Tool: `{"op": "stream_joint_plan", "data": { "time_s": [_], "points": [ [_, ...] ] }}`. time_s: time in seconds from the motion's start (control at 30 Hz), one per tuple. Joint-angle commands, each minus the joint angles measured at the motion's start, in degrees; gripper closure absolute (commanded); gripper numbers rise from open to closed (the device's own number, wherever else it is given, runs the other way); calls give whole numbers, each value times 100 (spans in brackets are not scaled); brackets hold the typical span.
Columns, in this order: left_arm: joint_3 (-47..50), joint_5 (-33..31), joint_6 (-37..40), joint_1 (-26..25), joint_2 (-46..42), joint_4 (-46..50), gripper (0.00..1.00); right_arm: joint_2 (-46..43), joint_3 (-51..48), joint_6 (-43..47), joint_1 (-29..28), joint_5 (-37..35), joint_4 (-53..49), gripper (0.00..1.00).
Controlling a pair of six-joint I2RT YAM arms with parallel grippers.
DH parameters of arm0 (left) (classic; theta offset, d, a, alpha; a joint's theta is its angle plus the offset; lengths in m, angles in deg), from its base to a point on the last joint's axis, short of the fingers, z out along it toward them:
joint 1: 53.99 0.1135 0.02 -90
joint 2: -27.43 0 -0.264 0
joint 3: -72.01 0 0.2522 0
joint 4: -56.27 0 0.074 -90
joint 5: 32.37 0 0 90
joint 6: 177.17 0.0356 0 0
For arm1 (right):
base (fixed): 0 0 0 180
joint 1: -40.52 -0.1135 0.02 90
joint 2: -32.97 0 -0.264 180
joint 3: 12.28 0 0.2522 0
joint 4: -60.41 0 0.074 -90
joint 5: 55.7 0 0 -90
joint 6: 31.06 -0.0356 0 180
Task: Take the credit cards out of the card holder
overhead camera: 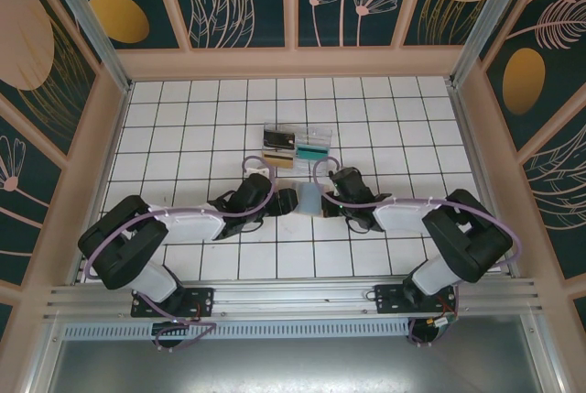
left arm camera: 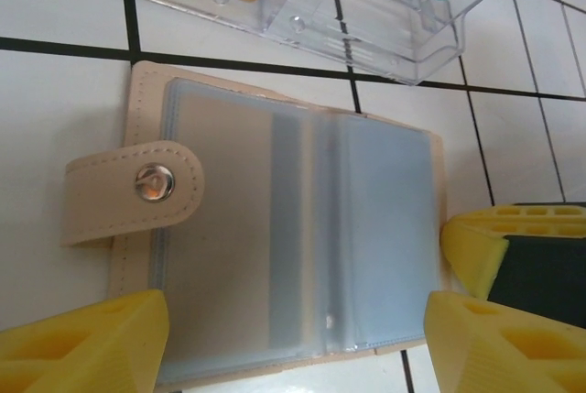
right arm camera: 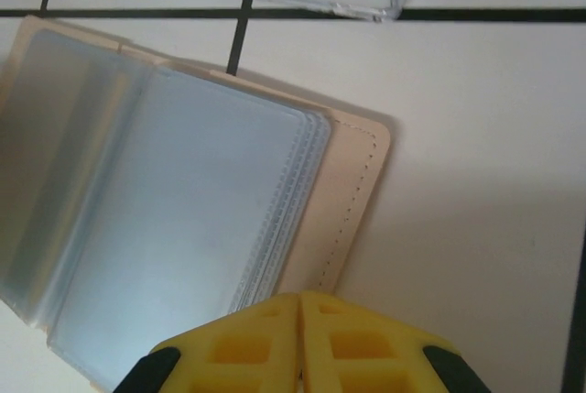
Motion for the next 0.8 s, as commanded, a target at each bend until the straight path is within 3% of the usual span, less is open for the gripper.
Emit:
{"op": "stream_joint_plan", "data": {
  "time_s": [0.0, 0.77],
  "points": [
    [-140, 110, 151, 63, 135, -60, 26, 264, 139, 28, 26, -36, -34, 90],
    [-339, -252, 2, 82, 342, 437, 32, 245, 141, 32, 50, 15, -25, 90]
  ]
}}
